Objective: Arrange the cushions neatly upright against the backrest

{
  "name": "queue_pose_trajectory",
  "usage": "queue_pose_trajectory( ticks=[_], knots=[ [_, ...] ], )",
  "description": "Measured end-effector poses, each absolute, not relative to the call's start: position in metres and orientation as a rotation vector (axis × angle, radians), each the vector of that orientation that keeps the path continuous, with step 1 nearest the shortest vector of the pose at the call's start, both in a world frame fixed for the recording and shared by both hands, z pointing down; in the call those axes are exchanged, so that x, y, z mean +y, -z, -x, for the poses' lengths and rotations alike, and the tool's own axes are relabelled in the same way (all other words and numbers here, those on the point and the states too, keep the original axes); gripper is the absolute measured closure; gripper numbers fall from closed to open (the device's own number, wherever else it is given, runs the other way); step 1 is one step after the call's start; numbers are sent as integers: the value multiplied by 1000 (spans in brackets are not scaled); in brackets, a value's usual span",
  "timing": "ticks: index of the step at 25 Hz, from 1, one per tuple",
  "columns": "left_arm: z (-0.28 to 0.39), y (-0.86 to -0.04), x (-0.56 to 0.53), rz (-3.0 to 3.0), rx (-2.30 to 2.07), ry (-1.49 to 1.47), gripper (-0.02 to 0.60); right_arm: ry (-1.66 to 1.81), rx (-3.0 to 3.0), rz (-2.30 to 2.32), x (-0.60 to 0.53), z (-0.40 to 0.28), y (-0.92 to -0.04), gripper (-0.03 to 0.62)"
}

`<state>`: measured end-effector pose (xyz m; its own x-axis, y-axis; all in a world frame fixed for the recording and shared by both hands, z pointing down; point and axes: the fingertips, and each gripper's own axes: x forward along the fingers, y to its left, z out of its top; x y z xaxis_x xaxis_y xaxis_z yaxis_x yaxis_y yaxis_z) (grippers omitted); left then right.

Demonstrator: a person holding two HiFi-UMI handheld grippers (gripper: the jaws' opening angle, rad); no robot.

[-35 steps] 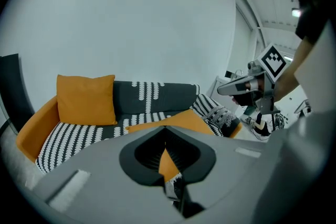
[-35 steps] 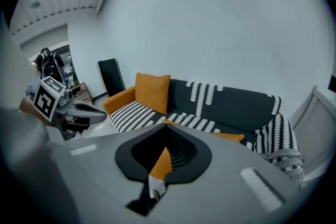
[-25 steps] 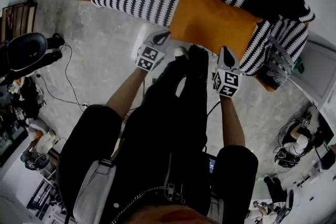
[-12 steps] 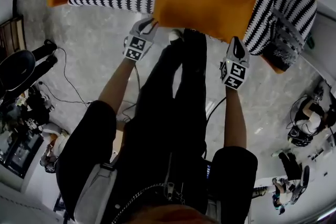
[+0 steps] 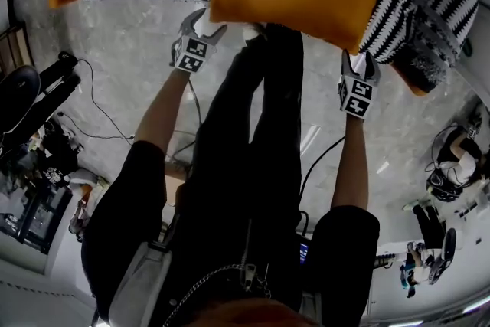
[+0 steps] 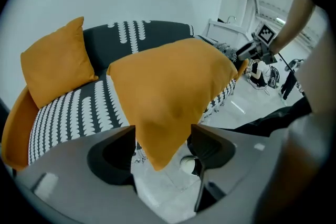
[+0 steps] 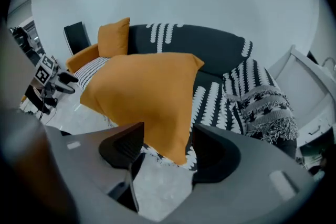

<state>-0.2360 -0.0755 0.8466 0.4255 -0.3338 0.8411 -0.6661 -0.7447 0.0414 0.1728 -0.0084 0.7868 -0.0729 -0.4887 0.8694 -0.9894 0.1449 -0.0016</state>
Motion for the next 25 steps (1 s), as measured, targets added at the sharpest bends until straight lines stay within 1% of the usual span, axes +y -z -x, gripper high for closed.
queue_pose_trajectory(
  ticks=[1,5,8,14,16,19,20,21,22,23,25],
  knots=[
    [240,-855,-72,-2299,-855,-1256,252,-846,-1651,-1402,0,-176,-797,310],
    [249,-879,-62,-2248,-837,-1281,250,-834,-1602,-1233,27,-182,-833,309],
    [253,-892,-62,-2213,-838,-1290,250,-838,-1569,-1193,32,-184,-854,309],
    [259,-923,-44,-2161,-695,-1390,250,-874,-1468,-1214,31,-190,-882,327],
    [260,-932,-35,-2142,-664,-1404,250,-887,-1438,-1202,33,-194,-890,361],
    [259,-946,-31,-2108,-685,-1393,253,-899,-1404,-1180,36,-201,-905,367],
    [258,-950,-31,-2095,-692,-1392,257,-895,-1396,-1178,35,-203,-909,378],
    [257,-952,-33,-2084,-700,-1392,267,-887,-1387,-1180,33,-205,-911,402],
    [257,-954,-35,-2074,-713,-1391,291,-880,-1378,-1186,32,-206,-912,434],
    [258,-954,-38,-2065,-729,-1390,321,-879,-1370,-1194,31,-206,-911,471],
    [262,-953,-44,-2057,-755,-1394,399,-895,-1358,-1207,31,-204,-910,500]
  ],
)
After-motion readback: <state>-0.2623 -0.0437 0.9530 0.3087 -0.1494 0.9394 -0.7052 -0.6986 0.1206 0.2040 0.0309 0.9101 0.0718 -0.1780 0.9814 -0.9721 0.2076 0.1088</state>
